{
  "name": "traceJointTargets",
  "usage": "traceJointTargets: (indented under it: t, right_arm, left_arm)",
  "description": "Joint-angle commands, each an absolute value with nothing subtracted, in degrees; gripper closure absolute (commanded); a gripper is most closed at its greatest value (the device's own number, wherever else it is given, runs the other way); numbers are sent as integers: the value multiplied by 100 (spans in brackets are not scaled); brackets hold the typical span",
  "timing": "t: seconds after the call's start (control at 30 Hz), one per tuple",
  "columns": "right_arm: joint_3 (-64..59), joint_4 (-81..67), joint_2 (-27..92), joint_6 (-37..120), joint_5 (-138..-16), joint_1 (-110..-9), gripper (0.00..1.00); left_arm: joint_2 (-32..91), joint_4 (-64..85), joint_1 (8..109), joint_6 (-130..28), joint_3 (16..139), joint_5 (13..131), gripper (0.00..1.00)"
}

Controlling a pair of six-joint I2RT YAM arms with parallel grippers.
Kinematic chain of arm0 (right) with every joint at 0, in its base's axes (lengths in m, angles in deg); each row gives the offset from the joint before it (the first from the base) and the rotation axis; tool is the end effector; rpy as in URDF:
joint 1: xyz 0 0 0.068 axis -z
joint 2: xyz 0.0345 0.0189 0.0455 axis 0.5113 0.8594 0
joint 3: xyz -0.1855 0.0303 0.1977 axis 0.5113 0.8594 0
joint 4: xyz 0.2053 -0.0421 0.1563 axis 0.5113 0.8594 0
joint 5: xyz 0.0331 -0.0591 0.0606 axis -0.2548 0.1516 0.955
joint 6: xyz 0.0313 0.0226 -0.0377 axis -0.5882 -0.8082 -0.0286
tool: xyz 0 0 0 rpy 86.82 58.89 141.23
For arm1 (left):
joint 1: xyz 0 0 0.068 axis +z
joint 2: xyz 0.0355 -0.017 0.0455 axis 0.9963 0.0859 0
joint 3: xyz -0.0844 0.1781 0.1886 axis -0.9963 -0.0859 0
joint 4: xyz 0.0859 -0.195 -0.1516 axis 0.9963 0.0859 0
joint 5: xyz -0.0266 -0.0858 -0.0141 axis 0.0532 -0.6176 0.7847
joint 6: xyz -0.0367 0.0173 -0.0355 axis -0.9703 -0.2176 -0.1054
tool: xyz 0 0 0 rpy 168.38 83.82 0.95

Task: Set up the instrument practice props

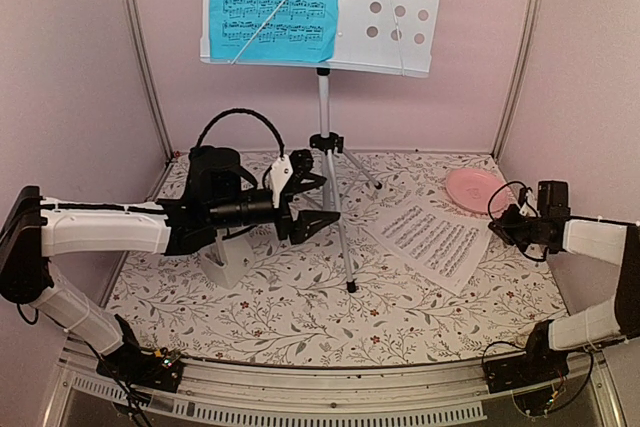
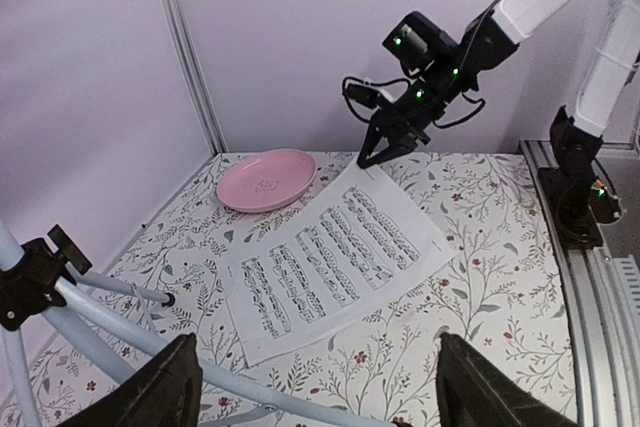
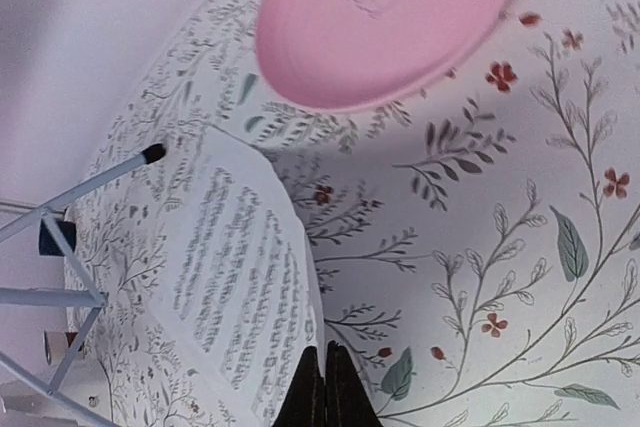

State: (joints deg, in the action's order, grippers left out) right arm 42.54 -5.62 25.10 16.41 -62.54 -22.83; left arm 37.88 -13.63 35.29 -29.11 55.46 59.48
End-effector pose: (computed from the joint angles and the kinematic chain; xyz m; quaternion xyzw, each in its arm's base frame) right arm 0.2408 -0.0201 0.1677 0.2394 0.8771 0.2499 0.3330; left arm 0.2064 -0.2635 0.2789 0.4709 0.5797 -0.3482 0.5666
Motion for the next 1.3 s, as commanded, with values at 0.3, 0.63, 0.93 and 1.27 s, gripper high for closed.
traceJointTargets:
  t: [0.3,0.63,0.93,1.27]
  right_arm:
    - [1383,2863,1121,4617,-6660,-3910,100]
    - [-348,4522,1203,5246,-6638,-5731,100]
    - [-1157,5453,1755,5368,-8053,-7662,100]
    - [-1843,5277,1929,5637,-7997,-7869,100]
  left_arm:
    - [3895,-461,3486,-2438,6659,5640,19]
    - [4316,591,3462,-1460,7560,5264,19]
    - [5103,1435,3374,-992,8721,5065,19]
    - [5316,2181,3225,-803,8849,4450,28]
